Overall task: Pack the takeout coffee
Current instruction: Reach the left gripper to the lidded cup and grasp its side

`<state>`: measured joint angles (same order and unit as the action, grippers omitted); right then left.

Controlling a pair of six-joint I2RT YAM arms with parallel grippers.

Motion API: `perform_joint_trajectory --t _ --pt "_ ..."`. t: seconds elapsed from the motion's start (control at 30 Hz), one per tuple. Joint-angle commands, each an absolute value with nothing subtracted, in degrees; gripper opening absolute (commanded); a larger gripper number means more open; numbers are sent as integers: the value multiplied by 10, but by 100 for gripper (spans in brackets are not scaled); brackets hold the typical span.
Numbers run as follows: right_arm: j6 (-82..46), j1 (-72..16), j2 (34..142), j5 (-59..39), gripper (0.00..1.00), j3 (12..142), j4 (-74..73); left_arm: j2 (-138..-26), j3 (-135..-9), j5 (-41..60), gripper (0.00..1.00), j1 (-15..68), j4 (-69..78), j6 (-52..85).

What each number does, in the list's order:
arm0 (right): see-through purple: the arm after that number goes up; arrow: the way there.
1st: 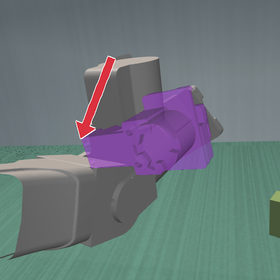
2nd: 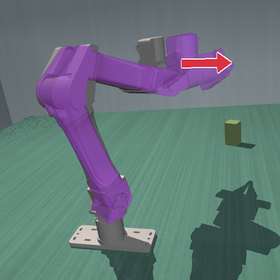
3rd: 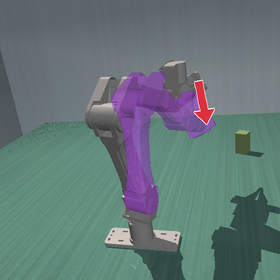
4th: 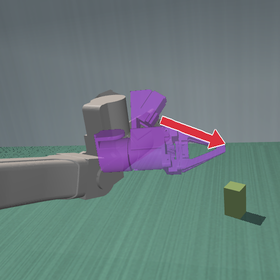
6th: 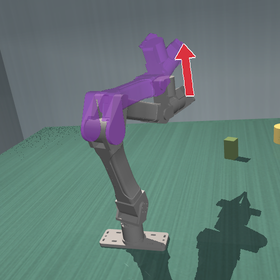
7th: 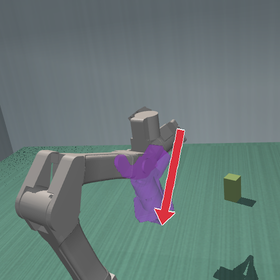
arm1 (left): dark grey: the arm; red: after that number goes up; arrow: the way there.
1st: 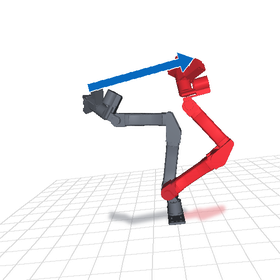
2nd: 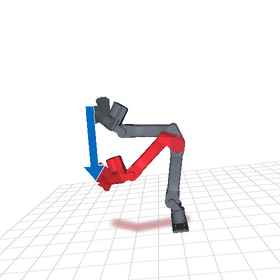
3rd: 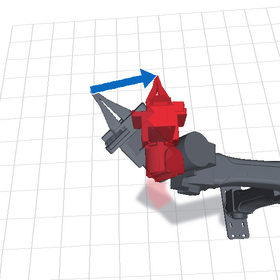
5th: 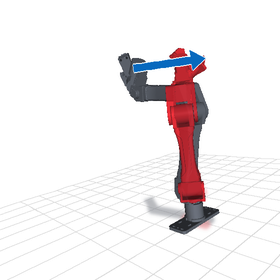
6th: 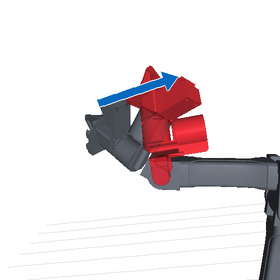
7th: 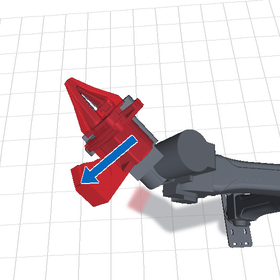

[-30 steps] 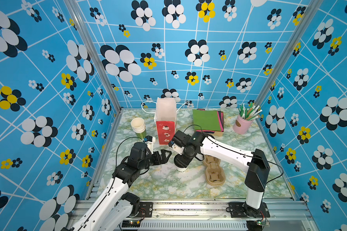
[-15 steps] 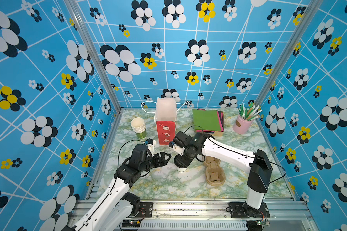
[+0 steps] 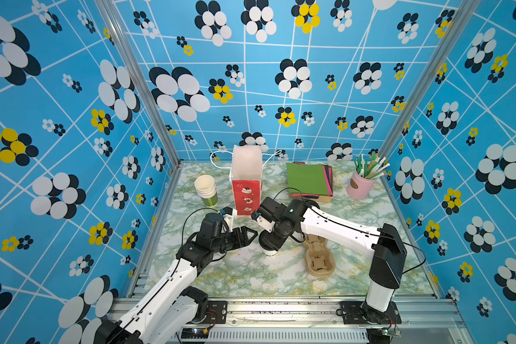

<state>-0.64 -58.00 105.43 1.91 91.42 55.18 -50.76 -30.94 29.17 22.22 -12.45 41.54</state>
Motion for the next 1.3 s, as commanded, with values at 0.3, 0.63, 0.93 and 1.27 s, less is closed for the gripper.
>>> perform_joint_trajectory --t 0.3,0.63,0.93,1.27 --pt "-15 -591 1108 26 60 848 603 -558 -287 322 64 243 -52 432" --pt "-18 -591 1118 6 60 825 591 -610 -298 322 61 267 -29 428" --pt "-24 -591 1116 -7 60 798 581 -652 -308 300 53 275 -74 412" --pt "-37 -591 1101 -20 60 747 563 -660 -307 255 50 278 -164 385"
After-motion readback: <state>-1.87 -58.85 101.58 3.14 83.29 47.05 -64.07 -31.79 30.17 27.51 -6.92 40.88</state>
